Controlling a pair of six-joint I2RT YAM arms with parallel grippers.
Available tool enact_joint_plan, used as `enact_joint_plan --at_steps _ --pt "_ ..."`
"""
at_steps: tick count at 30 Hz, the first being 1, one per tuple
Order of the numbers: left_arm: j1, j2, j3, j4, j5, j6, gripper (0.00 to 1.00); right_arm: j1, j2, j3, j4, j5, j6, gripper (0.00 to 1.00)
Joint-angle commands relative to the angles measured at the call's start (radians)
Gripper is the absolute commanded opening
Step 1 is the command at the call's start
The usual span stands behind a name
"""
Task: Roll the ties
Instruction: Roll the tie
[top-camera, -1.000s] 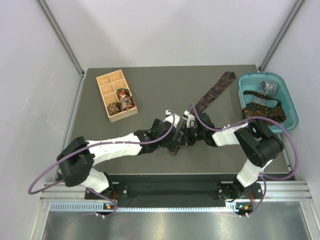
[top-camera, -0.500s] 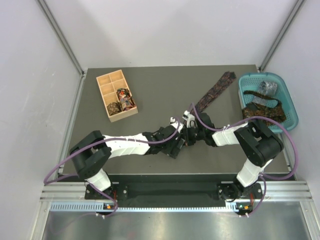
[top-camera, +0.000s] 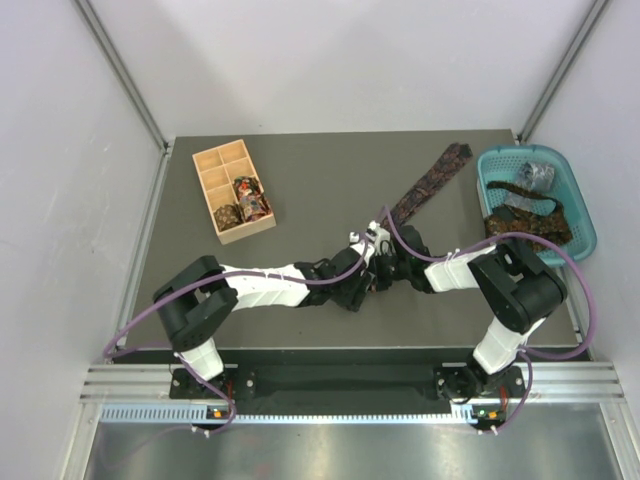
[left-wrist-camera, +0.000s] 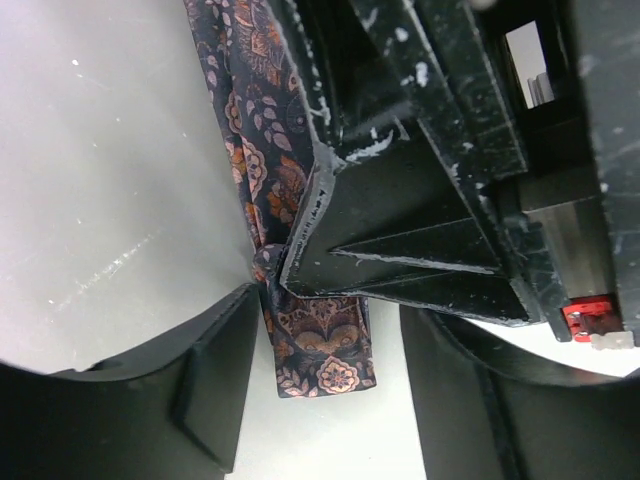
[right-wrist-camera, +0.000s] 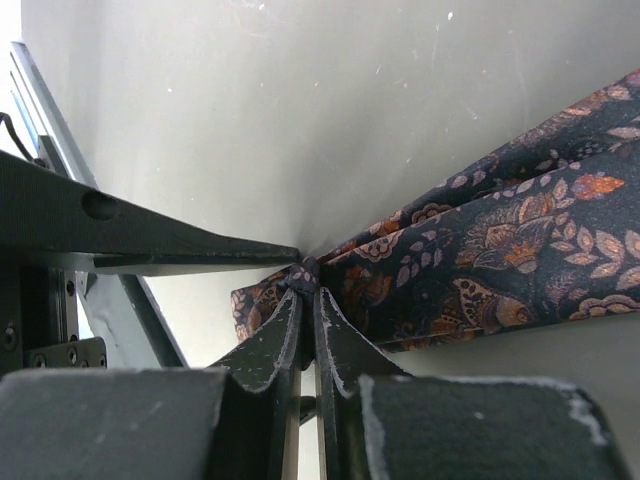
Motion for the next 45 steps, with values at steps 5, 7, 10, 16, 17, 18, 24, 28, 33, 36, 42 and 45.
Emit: enact_joint_plan --at_steps 5,7,10,16,17,18,24,28,33,36,42,45 --pt "-0.030 0.046 -0.003 -0.030 -0.047 -0.023 0.59 -0.018 0.026 0.004 -0.021 0.012 -0.026 0.04" --pt "-0.041 0.037 -0.007 -0.036 -0.092 -0.012 0.61 -0.018 0.026 0.004 -0.021 0.013 -0.026 0.04" --pt "-0.063 0.020 -0.027 -0.040 -0.150 -0.005 0.64 -0.019 0.029 0.006 -0.019 0.009 -0.026 0.04" --pt "-0.083 -0.020 -0.078 0.005 -0.195 0.011 0.64 -0.021 0.033 0.006 -0.014 0.004 -0.024 0.04" --pt "-0.081 -0.020 -0.078 0.003 -0.198 0.012 0.64 -0.024 0.033 0.004 -0.013 0.001 -0.023 0.04" --pt "-0.081 -0.015 -0.079 0.002 -0.199 0.014 0.64 -0.024 0.033 0.004 -0.014 0.001 -0.021 0.04" --pt "-0.083 0.034 -0.064 -0.012 -0.181 0.015 0.55 -0.026 0.033 0.003 -0.011 -0.002 -0.021 0.04" --pt "-0.081 0.045 -0.064 -0.013 -0.173 0.015 0.50 -0.029 0.032 0.003 -0.010 -0.004 -0.021 0.04" --pt "-0.083 0.051 -0.065 -0.018 -0.156 0.017 0.43 -0.033 0.030 0.003 -0.011 -0.010 -0.021 0.06" --pt "-0.084 0.054 -0.065 -0.021 -0.155 0.018 0.40 -0.038 0.023 0.001 -0.010 -0.011 -0.024 0.10" --pt "-0.090 0.068 -0.053 -0.044 -0.158 0.023 0.37 -0.043 0.004 -0.007 -0.008 -0.014 -0.026 0.19" --pt "-0.096 0.075 -0.049 -0.049 -0.158 0.026 0.37 -0.049 -0.003 -0.005 -0.010 -0.014 -0.031 0.25"
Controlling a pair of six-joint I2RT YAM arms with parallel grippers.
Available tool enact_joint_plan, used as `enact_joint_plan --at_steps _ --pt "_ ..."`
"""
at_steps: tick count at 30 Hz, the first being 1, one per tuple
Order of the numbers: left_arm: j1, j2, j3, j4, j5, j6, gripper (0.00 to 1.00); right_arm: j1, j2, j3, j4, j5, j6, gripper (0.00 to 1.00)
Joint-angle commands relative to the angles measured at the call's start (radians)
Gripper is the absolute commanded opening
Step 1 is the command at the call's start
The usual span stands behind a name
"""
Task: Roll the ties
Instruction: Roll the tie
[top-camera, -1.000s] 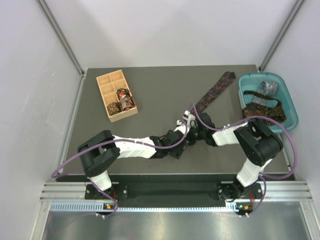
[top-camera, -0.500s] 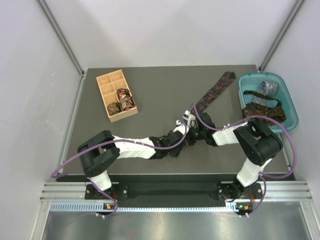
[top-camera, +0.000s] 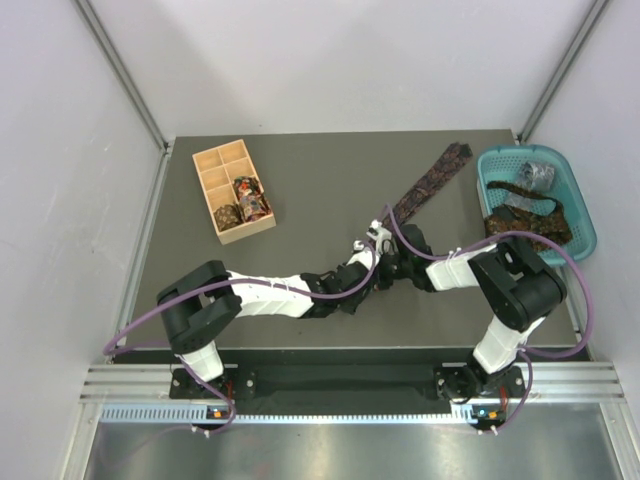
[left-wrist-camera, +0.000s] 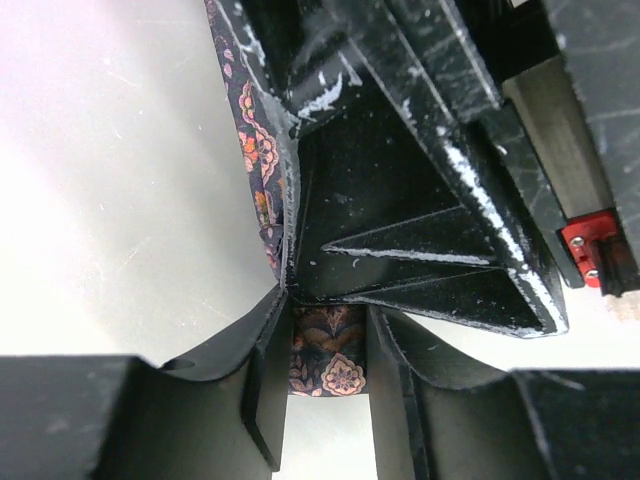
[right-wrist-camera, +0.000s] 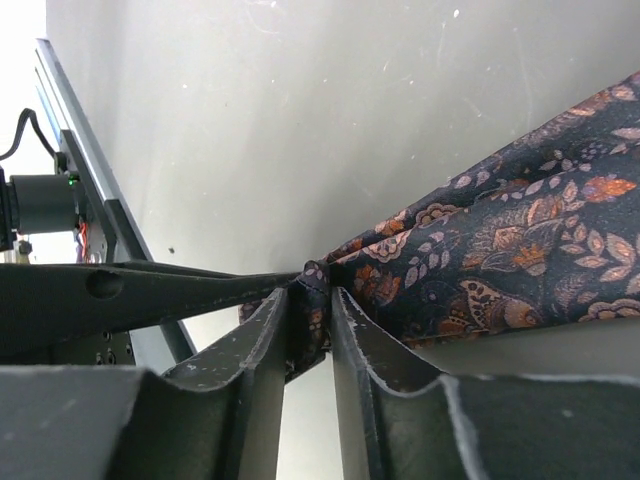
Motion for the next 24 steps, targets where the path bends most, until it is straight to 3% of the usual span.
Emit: enact_joint_plan --at_steps 1,7,11,16,20,24 --pt "-0.011 0.067 -0.017 -0.093 0.029 0.018 0.36 -0.027 -0.018 -0.005 -0.022 0.041 -0.037 0.26" --pt "-0.016 0.070 -0.011 -0.114 0.026 0.020 0.36 -0.046 -0.041 -0.012 -0.022 0.043 -0.037 0.37" --pt "-0.016 0.067 -0.012 -0.125 0.026 0.022 0.35 -0.057 -0.050 -0.014 -0.014 0.033 -0.037 0.39" --pt "-0.016 0.065 -0.014 -0.134 0.022 0.026 0.35 -0.062 -0.045 -0.012 -0.013 0.027 -0.036 0.25" --pt "-0.018 0.067 -0.005 -0.146 0.018 0.031 0.34 -0.065 -0.053 -0.014 -0.016 0.029 -0.039 0.36" --pt "-0.018 0.067 -0.002 -0.156 0.015 0.034 0.34 -0.069 -0.070 -0.018 -0.027 0.038 -0.047 0.38"
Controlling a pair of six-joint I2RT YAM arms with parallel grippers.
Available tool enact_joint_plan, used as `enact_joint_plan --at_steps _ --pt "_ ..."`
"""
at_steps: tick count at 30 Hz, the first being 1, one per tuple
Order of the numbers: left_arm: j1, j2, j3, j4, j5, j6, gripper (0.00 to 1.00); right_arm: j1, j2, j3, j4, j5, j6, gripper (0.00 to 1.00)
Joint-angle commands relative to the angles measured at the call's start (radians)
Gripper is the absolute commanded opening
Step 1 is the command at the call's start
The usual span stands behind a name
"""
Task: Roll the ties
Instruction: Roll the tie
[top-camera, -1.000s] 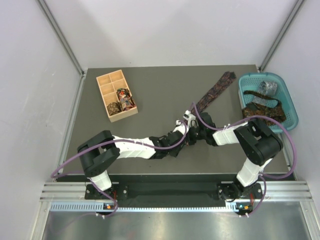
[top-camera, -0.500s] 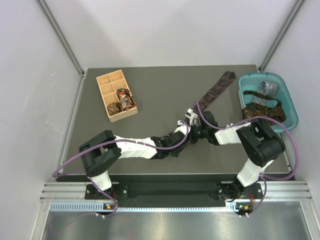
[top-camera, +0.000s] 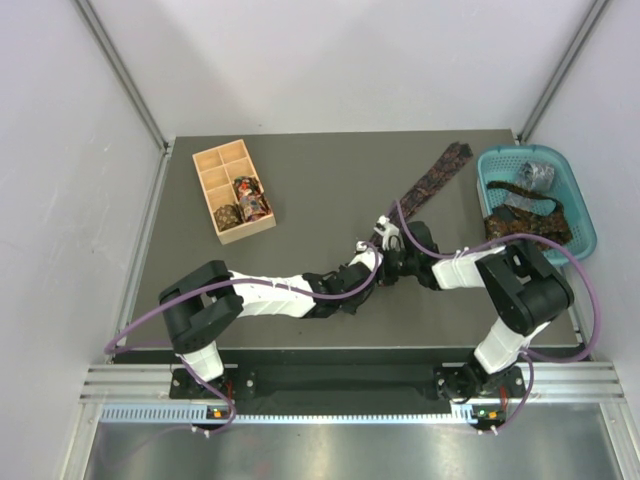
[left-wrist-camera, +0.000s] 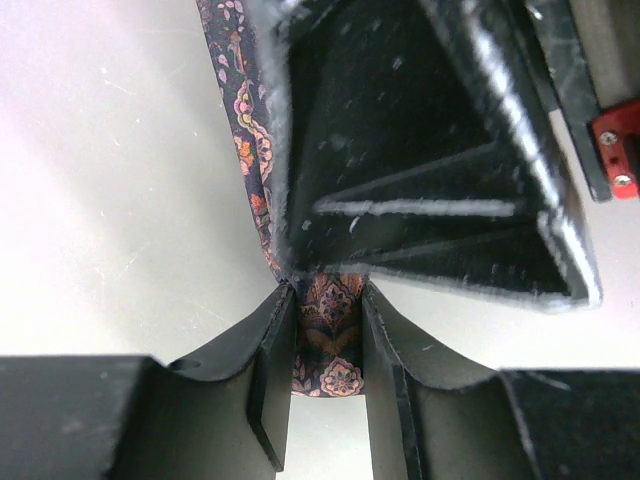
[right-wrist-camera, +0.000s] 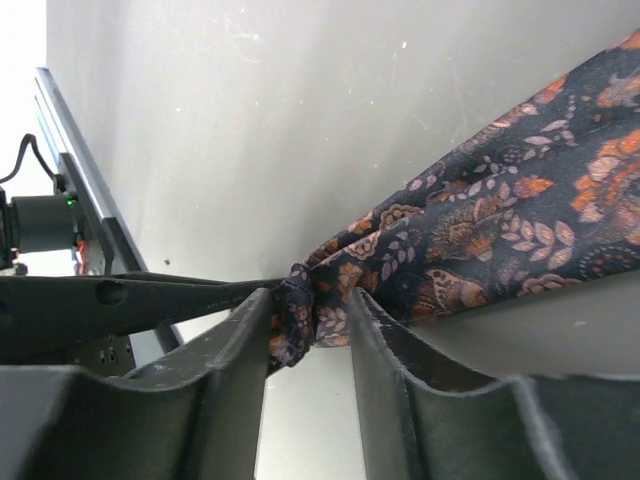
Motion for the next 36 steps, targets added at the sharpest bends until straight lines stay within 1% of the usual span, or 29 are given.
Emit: enact_joint_plan --at_steps 1,3,4,6,7,9,12,18,23,26,32,36 --pt "-0.007 0.058 -0.020 -0.140 0.023 0.015 0.34 -0.025 -0.037 -0.015 -0.007 0.034 -0.041 0.35" --pt "-0.007 0.063 -0.015 -0.148 0.018 0.015 0.34 -0.027 -0.046 -0.020 -0.007 0.034 -0.042 0.28" --pt "-0.008 0.064 -0.014 -0.151 0.015 0.015 0.34 -0.027 -0.046 -0.022 -0.007 0.032 -0.042 0.21" --pt "-0.007 0.066 -0.011 -0.154 0.012 0.014 0.34 -0.027 -0.040 -0.022 -0.005 0.026 -0.044 0.14" --pt "-0.007 0.064 -0.009 -0.155 0.014 0.014 0.35 -0.027 -0.034 -0.022 -0.004 0.022 -0.042 0.06" --pt "-0.008 0.060 -0.008 -0.154 0.025 0.018 0.38 -0.027 -0.021 -0.020 0.005 -0.001 -0.039 0.01" --pt "-0.005 0.047 -0.002 -0.152 0.026 0.023 0.40 -0.025 0.005 -0.011 0.010 -0.021 -0.036 0.00" --pt "-0.002 0.046 0.032 -0.164 0.035 0.032 0.51 -0.021 0.034 0.008 0.004 -0.037 -0.042 0.00" --pt "0.018 0.058 0.068 -0.161 0.063 0.043 0.54 -0.015 0.040 0.014 -0.001 -0.044 -0.049 0.00" --pt "0.033 0.069 0.074 -0.161 0.072 0.049 0.52 -0.016 0.039 0.017 0.001 -0.048 -0.049 0.00" --pt "0.058 0.070 0.041 -0.138 0.090 0.043 0.44 -0.015 0.036 0.027 0.001 -0.052 -0.052 0.00" --pt "0.059 0.075 0.029 -0.145 0.077 0.026 0.39 -0.015 0.042 0.032 0.002 -0.055 -0.052 0.01"
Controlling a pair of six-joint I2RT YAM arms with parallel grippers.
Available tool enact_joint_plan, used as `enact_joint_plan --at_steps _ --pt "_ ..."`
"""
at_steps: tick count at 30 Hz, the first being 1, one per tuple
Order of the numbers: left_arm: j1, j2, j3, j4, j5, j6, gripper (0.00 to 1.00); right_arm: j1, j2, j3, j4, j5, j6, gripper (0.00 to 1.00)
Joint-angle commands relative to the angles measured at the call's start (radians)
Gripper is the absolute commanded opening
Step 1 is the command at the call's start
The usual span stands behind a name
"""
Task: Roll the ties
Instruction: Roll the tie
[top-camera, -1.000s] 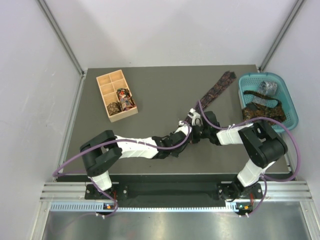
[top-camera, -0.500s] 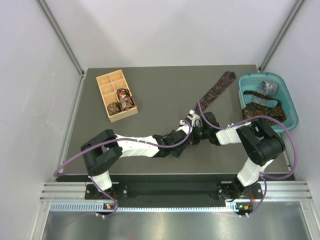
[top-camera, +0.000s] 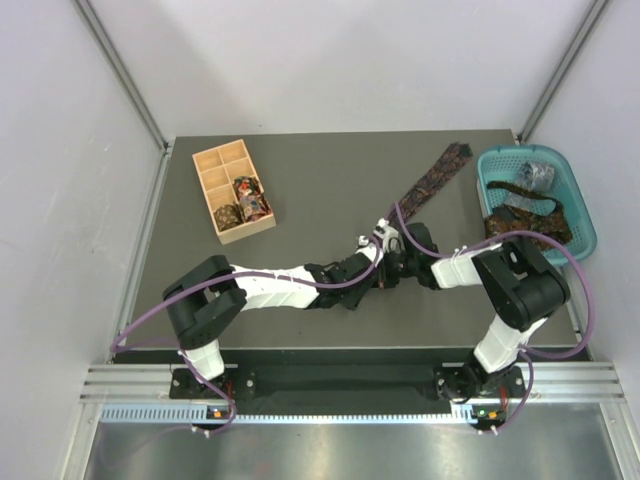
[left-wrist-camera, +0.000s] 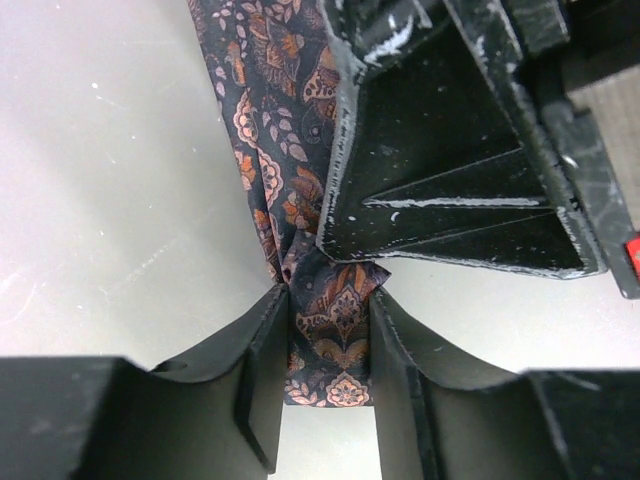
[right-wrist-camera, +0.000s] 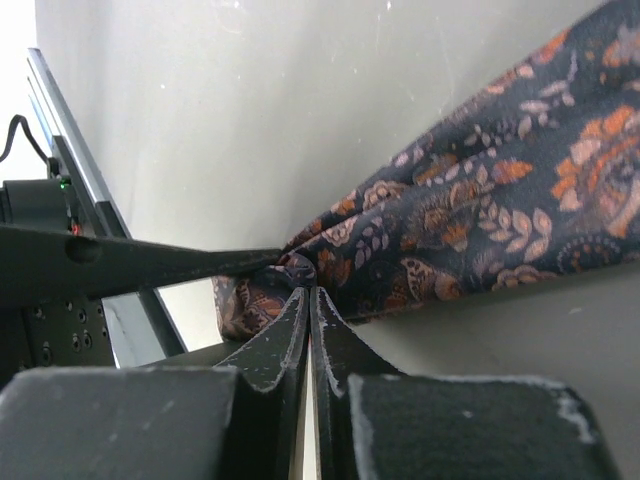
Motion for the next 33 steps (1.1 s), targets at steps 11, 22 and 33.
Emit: enact_joint_plan --at_steps 11,22,33 --pt "0.014 0.060 -0.049 -0.097 -0.034 -0.061 0.35 -0.018 -0.082 0.013 0.015 0.051 -0.026 0.19" --pt "0.037 0.095 -0.056 -0.087 0.009 -0.061 0.34 -0.097 -0.399 -0.126 -0.022 0.250 0.000 0.26" --pt "0.055 0.110 -0.041 -0.109 0.057 -0.053 0.32 0.166 -1.046 -0.260 -0.281 0.842 -0.101 0.26"
